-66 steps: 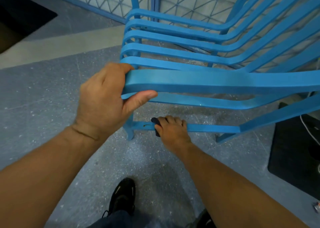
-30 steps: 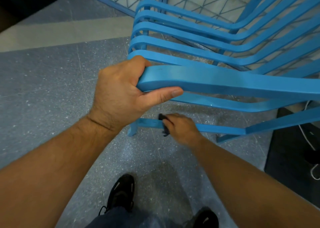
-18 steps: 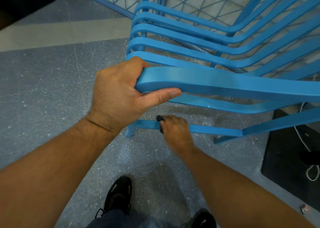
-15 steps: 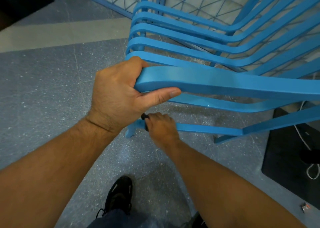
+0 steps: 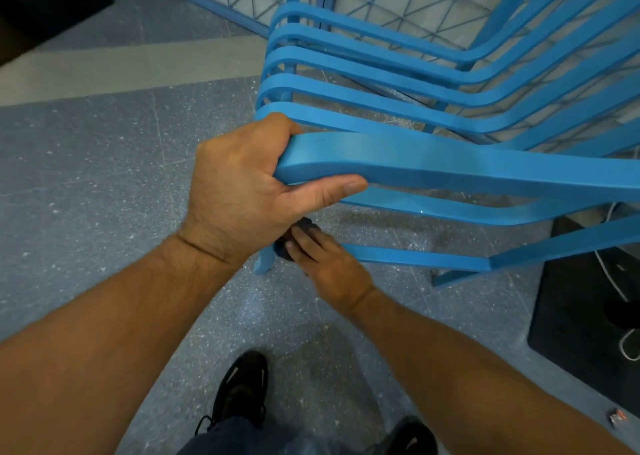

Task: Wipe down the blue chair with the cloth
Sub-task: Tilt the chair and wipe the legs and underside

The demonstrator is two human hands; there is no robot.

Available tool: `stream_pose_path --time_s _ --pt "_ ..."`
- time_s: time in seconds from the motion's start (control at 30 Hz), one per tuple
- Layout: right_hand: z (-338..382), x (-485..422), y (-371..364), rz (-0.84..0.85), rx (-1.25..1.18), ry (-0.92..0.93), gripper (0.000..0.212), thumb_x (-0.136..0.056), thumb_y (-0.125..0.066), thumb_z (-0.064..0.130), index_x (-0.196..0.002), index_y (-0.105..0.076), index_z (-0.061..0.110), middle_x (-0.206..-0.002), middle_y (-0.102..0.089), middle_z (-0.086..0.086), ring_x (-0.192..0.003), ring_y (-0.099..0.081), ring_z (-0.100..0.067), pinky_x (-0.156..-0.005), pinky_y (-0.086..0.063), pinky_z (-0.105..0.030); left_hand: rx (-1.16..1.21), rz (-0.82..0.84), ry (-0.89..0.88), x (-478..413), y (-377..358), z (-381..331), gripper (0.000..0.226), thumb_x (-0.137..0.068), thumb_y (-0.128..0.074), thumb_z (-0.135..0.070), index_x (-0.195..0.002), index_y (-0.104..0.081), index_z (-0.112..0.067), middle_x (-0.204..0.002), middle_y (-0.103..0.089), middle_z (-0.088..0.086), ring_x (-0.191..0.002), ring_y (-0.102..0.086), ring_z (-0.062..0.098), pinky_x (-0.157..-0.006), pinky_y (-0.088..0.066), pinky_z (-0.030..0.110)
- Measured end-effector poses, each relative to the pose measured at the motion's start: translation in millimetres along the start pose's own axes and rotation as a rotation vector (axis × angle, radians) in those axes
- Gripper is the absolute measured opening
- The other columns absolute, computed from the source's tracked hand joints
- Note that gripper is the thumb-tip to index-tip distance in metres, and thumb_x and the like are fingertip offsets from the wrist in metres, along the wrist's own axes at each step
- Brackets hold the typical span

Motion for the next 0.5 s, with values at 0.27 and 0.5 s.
stream_pose_path --time_s 0.27,0.5 --pt "-43.9 28.6 26.8 0.045 0.090 -0.088 0.051 -0.071 -0.083 0.014 -0.119 -0.064 0.012 -0.116 -0.064 -0.012 -0.099 -0.061 -0.034 -0.086 -0.053 -0.048 -0.004 -0.027 -0.004 0.9 -1.1 0.5 0.062 -0.076 -0.060 -0.069 -0.084 -0.064 -0.007 -0.076 -0.054 -0.012 -0.068 -0.047 -0.001 -0.059 -0.038 0.013" --pt "6.8 -19.3 23.9 0.006 -0.021 -0.016 0.042 -0.073 -0.079 0.015 -0.113 -0.066 0.015 -0.111 -0.062 -0.008 -0.097 -0.059 -0.030 -0.082 -0.052 -0.044 0.002 0.003 -0.019 0.2 -0.4 -0.3 0.060 -0.078 -0.060 -0.067 -0.085 -0.062 -0.008 -0.078 -0.050 -0.014 -0.071 -0.043 -0.003 -0.062 -0.035 0.000"
Point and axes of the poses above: each hand's wrist, its own x-axis away from the middle knuckle, its own y-axis out of the back of the hand, z = x × y, the point moved 4 cm from there along -x, towards the middle knuckle
